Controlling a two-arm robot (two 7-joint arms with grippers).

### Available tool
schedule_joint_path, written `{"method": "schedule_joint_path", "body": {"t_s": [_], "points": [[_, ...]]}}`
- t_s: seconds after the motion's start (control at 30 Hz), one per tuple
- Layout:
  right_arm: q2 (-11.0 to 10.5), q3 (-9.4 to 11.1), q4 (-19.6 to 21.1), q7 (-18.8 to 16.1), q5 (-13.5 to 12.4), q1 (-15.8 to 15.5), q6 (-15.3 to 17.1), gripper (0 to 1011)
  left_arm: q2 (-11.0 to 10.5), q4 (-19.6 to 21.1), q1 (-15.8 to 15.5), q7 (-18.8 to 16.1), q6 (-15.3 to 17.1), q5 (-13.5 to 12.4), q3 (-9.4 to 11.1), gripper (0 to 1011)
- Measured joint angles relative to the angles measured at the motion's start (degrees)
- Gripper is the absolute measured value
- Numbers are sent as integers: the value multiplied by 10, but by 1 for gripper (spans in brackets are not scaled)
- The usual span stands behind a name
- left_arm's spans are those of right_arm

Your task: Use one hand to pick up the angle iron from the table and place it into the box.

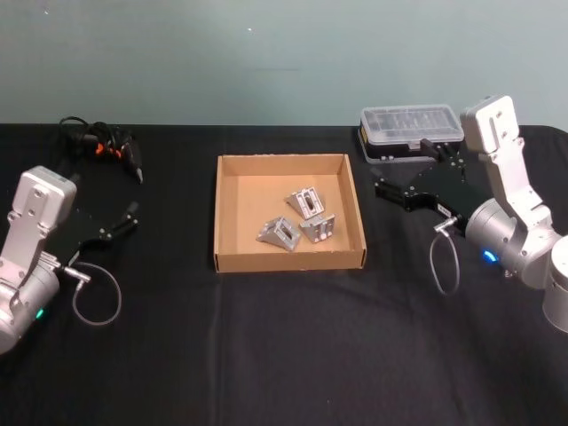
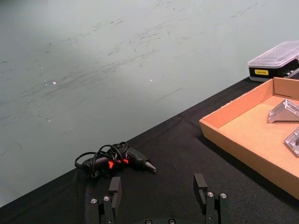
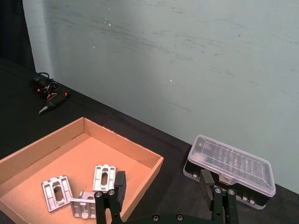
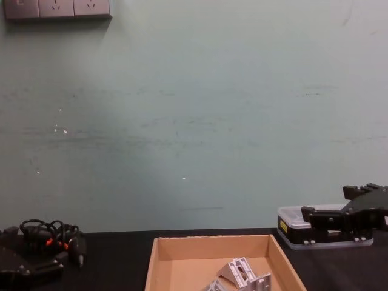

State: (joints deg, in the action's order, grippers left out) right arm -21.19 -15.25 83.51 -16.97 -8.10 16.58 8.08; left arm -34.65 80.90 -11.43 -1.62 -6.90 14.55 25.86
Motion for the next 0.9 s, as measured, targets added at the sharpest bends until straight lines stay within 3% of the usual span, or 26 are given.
{"method": "schedule_joint_path", "body": {"t_s": [0.9], "points": [[1, -1, 0, -1, -1, 1, 1, 1004, 0, 0, 0, 0, 0, 0, 0, 1011]]}}
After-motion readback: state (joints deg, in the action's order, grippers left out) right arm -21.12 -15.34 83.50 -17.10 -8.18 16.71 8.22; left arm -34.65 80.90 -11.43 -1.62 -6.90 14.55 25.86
